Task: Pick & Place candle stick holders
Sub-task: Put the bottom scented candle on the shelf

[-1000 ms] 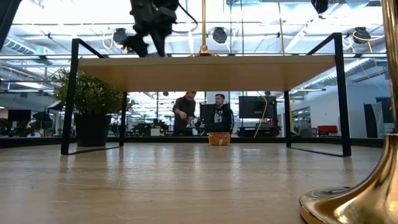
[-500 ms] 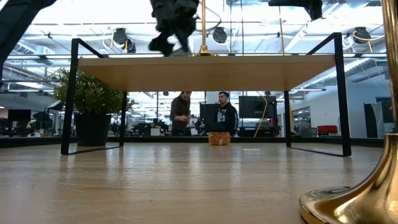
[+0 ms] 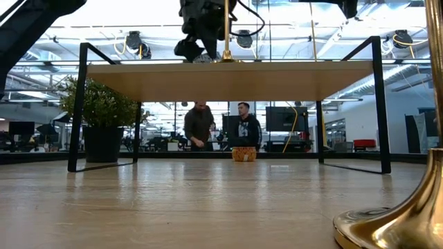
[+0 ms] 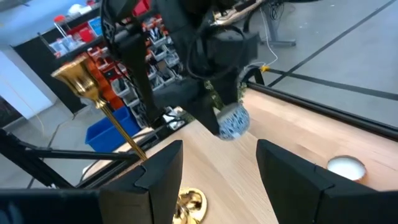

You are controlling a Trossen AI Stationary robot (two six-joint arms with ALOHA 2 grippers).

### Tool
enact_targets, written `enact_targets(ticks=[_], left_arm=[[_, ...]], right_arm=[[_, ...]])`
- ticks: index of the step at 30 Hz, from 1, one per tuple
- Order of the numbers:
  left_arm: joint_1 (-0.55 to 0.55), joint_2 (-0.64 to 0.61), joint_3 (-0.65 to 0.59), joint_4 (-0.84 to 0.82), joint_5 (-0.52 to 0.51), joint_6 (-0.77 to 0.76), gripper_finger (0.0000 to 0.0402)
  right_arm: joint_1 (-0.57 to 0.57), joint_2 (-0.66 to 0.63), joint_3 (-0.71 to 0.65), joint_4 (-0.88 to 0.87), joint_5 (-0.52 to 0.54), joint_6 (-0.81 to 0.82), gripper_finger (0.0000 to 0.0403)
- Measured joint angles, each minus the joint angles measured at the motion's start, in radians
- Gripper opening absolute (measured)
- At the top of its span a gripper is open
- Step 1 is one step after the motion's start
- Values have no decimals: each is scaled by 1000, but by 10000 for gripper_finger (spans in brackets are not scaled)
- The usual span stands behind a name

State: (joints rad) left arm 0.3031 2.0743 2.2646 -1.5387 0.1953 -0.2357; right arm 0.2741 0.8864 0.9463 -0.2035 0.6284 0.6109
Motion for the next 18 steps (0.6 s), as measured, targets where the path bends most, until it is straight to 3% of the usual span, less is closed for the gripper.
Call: enact_targets(ticks=[18], left_arm=[[7, 36, 0, 89, 83, 65, 280]], right_arm=[[0, 0, 0, 5, 0, 2, 200]])
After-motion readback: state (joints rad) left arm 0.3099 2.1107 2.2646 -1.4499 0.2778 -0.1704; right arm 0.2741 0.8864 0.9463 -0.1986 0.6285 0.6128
